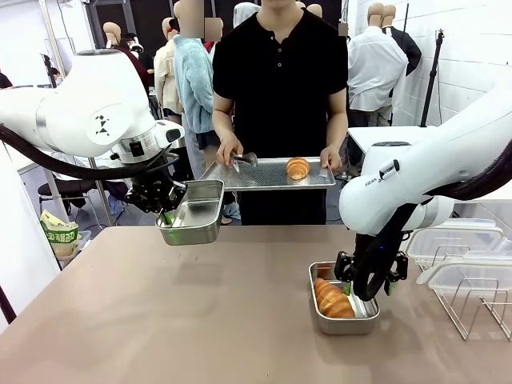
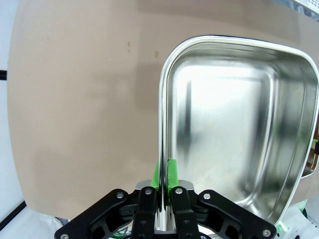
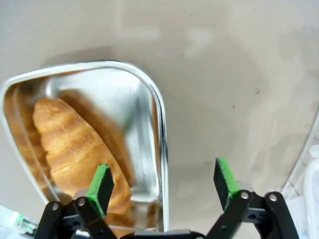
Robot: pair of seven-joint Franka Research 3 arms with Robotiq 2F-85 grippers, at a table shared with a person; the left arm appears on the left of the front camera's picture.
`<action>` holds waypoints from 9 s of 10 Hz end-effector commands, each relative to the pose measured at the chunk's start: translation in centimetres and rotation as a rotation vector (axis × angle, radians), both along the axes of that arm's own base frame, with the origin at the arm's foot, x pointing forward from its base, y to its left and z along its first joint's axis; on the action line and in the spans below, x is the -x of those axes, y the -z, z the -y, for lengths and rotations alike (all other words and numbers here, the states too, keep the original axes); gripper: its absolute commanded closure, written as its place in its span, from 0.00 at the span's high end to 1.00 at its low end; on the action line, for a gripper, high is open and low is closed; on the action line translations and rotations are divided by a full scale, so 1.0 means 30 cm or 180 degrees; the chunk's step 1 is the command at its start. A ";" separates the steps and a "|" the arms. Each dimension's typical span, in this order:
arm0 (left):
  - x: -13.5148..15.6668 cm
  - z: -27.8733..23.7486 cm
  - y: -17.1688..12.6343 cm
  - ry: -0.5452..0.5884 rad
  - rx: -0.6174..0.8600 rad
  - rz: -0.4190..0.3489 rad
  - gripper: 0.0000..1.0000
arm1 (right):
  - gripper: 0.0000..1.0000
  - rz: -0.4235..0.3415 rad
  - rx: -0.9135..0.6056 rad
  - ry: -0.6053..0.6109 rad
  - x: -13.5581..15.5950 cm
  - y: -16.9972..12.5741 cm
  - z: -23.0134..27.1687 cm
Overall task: Place the bread in airtight containers.
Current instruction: Once an object is inside an Airtight Container , place the container in the center of the table.
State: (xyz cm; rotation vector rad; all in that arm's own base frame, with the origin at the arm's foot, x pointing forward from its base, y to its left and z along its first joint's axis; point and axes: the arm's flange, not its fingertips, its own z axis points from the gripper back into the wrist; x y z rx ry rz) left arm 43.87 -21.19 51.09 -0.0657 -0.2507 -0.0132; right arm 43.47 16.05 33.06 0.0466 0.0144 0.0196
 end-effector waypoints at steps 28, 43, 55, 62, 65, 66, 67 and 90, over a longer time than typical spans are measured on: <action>0.000 -0.005 -0.011 -0.0002 0.0016 0.0016 0.00 | 1.00 0.0816 0.0171 0.0151 0.196 -0.534 0.039; 0.000 -0.005 -0.011 -0.0002 0.0016 0.0016 0.00 | 1.00 0.0816 0.0171 0.0151 0.196 -0.534 0.039; 0.168 0.115 0.389 0.0000 -0.0087 -0.0066 0.00 | 1.00 0.0816 0.0171 0.0151 0.196 -0.534 0.039; 0.148 0.097 0.606 -0.0179 -0.0076 -0.0201 0.00 | 1.00 0.0816 0.0171 0.0151 0.196 -0.534 0.039; 0.130 0.098 0.622 -0.0200 -0.0136 -0.0193 0.00 | 1.00 0.0816 0.0171 0.0151 0.196 -0.534 0.039; 0.128 0.100 0.625 -0.0205 -0.0187 -0.0185 0.00 | 1.00 0.0816 0.0171 0.0151 0.196 -0.534 0.039; 0.125 0.100 0.628 -0.0217 -0.0206 -0.0203 0.00 | 1.00 0.0816 0.0171 0.0151 0.196 -0.534 0.039; 0.119 0.073 0.574 -0.0194 -0.0110 -0.0223 1.00 | 1.00 0.0816 0.0171 0.0151 0.196 -0.534 0.039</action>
